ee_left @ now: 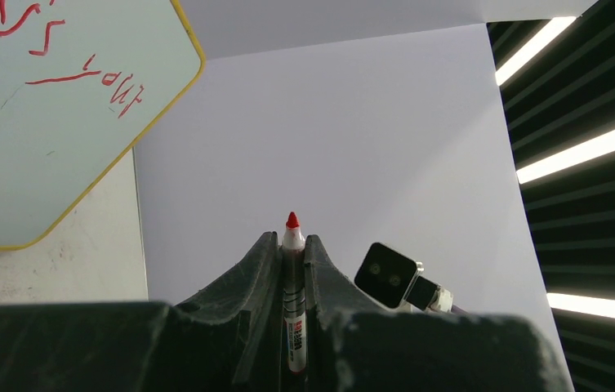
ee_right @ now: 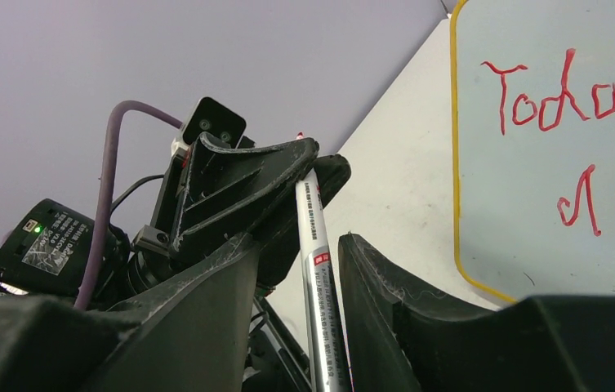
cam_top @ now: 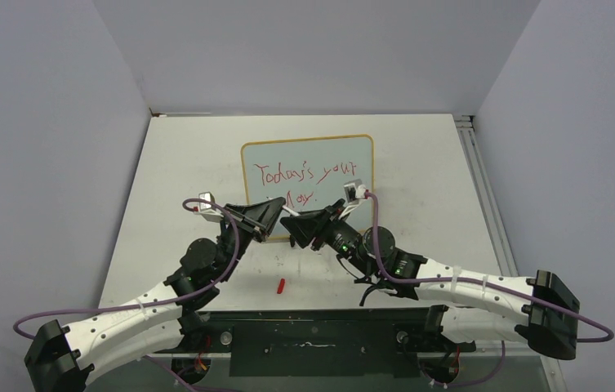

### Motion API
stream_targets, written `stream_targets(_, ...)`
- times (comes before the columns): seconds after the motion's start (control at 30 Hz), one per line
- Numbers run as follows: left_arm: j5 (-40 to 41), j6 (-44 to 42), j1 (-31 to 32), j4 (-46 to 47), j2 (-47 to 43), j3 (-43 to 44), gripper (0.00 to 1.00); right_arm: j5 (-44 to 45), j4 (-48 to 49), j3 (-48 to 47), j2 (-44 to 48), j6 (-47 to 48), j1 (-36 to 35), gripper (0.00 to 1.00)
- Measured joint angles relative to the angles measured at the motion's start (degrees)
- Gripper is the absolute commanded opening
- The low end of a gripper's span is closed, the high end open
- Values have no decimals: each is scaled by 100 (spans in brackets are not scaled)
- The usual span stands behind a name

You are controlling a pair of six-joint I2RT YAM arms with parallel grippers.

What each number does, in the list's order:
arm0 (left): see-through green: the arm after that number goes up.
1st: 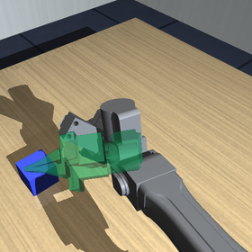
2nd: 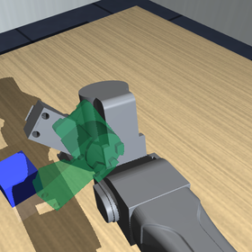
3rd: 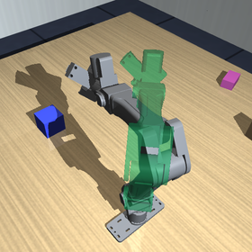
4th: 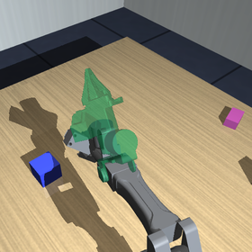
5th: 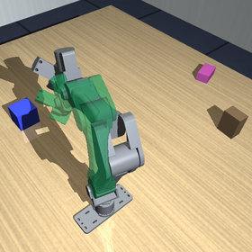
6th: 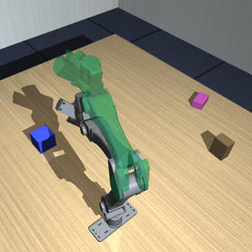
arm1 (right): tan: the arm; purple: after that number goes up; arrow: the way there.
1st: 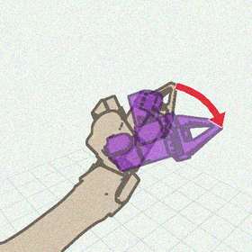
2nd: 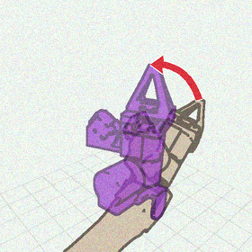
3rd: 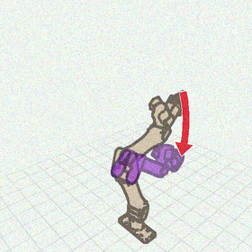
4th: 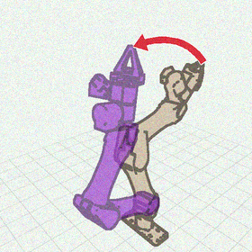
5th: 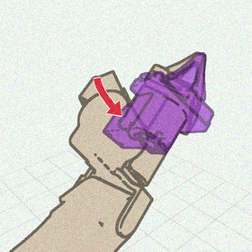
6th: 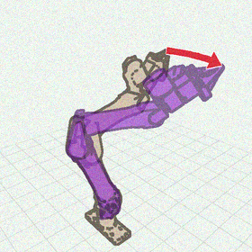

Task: Write a sentence on the whiteboard
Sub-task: Adjust the whiteboard marker.

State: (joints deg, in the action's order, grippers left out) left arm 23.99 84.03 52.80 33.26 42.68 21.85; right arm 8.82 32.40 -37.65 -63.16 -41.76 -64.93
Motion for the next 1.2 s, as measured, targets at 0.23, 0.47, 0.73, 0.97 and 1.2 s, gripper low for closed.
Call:
stream_targets(0.23,-9,31,0,2,-2,0,0,199,-4,7,181,-11,0,30)
stream_targets(0.47,-20,94,0,22,0,0,0,278,-61,7,188,-9,0,20)
stream_targets(0.73,-20,109,0,42,28,0,12,295,-116,4,188,9,0,5)
stream_targets(0.97,-238,-367,2,-286,-11,28,85,538,-640,-26,306,264,0,5)
stream_targets(1.2,-717,-1480,0,-1832,-544,507,91,933,-2004,-420,1117,903,0,5)
